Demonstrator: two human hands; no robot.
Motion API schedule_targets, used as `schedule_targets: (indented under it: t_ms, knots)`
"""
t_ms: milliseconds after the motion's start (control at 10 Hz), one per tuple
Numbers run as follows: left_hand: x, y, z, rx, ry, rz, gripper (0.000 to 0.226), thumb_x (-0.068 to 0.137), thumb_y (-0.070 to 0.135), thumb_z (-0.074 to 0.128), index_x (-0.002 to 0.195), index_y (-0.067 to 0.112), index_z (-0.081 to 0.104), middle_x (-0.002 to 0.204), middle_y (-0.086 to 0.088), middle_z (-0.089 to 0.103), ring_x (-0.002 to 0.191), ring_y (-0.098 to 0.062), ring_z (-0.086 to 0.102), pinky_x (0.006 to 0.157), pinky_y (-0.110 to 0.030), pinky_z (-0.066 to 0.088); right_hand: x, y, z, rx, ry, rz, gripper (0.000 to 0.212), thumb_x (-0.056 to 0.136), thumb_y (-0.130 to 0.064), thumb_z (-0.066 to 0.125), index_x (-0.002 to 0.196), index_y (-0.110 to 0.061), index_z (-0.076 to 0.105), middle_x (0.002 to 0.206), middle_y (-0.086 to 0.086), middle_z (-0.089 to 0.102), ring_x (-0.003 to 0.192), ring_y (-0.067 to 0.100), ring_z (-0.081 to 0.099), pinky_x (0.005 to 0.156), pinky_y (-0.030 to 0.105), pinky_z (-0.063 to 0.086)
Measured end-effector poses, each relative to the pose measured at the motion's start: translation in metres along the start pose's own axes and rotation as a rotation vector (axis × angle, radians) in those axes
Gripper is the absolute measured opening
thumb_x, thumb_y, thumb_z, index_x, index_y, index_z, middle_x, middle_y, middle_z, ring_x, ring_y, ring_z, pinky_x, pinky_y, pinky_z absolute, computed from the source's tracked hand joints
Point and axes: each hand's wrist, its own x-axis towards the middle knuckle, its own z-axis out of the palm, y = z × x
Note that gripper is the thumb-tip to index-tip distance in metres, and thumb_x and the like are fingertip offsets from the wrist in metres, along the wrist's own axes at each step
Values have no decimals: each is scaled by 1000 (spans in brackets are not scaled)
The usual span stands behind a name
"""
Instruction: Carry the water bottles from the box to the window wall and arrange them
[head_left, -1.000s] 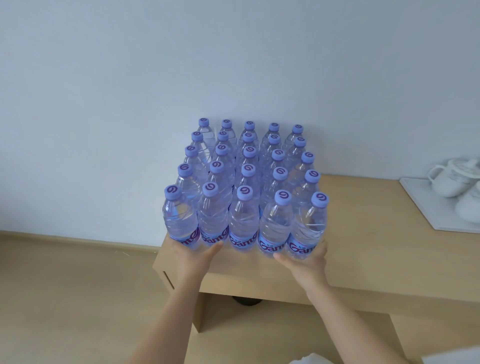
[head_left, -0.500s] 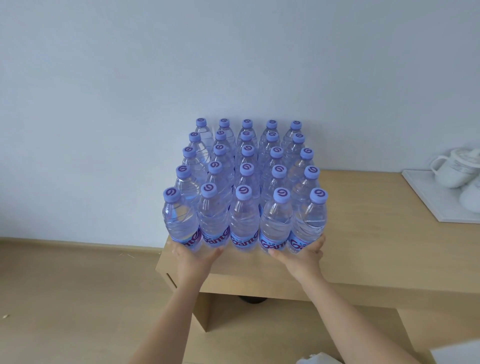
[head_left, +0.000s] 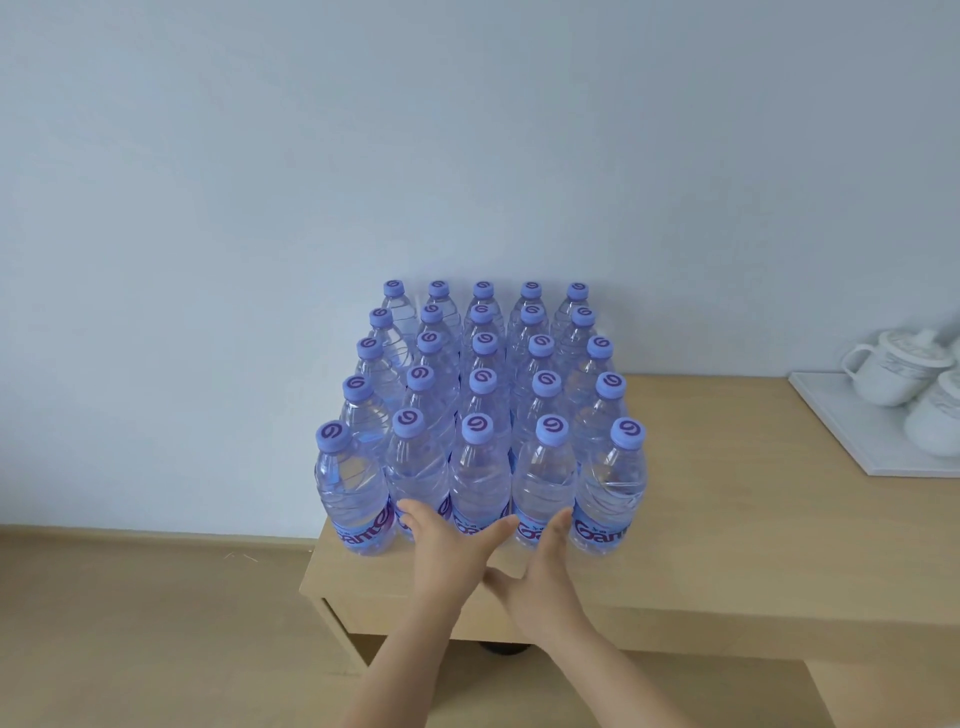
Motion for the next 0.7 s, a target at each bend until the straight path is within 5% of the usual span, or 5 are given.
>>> schedule_targets:
  t_ms: [200, 400, 500, 600, 700]
  knots:
    - [-5, -1, -3, 29, -8, 34, 135, 69, 33, 83, 143, 5, -27, 160, -9, -4, 147, -21, -3, 118, -45, 15, -2, 2, -1, -56, -27, 1, 122, 81, -36, 70, 110, -31, -48, 148, -4, -37, 142, 11, -20, 118, 32, 6]
    - [-9, 3, -18, 156, -70, 29, 126, 75, 29, 79, 144, 4, -23, 159, -10, 7, 146, -27, 9, 116, -46, 21, -4, -6, -17, -145, -57, 71, 111, 86, -28, 61, 136, -15, -37, 154, -1, -27, 145, 15, 2, 109, 24, 19]
    - [-7, 6, -28, 267, -104, 4, 108, 80, 29, 73, 147, 3, -8, 152, -13, 25, 135, -31, 33, 106, -43, 36, -12, -19, -32, -182, -54, 49, 100, 86, -33, 61, 148, -13, -13, 158, 0, 3, 142, 21, 22, 109, 30, 29]
    - [-16, 9, -33, 468, -150, 34, 88, 80, 32, 68, 145, 4, 15, 145, -14, 35, 126, -33, 42, 101, -46, 42, -27, -33, -52, -229, -35, -47, 70, 83, -33, 64, 141, -15, 29, 140, 2, 39, 129, 22, 41, 104, 37, 38]
    - [-36, 16, -37, 630, -151, 94, 73, 80, 34, 66, 138, 7, 29, 134, -13, 44, 122, -32, 45, 99, -46, 43, -44, -39, -71, -287, -1, -136, 50, 83, -30, 63, 128, -20, 44, 128, 1, 51, 115, 19, 51, 98, 40, 44]
